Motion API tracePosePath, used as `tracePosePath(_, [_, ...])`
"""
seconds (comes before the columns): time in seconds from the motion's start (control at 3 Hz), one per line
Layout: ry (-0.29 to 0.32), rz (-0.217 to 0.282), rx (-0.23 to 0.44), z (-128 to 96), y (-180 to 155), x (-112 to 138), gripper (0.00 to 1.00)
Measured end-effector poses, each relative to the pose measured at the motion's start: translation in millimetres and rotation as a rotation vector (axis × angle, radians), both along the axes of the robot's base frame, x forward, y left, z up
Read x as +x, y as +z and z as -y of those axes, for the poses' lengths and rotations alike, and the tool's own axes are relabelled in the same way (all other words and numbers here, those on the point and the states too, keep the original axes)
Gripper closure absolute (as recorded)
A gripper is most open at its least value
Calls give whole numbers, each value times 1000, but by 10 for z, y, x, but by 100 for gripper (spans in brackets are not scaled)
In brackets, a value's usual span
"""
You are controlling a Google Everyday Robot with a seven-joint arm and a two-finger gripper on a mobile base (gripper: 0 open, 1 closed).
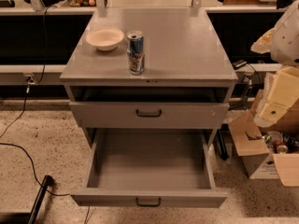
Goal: Close middle drawer
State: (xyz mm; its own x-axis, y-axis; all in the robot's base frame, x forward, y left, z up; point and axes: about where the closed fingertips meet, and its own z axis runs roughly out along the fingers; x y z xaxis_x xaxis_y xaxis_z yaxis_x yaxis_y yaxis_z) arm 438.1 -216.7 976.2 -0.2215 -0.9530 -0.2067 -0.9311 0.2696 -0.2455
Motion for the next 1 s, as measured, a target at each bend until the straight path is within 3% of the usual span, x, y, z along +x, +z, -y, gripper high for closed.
tracePosePath(0.33, [0,0,0,0,-1,0,0])
tracePosePath(0.67, [48,-21,44,-73,-387,86,0])
tracePosePath(1.0, [165,-10,163,-274,-1162,-128,0])
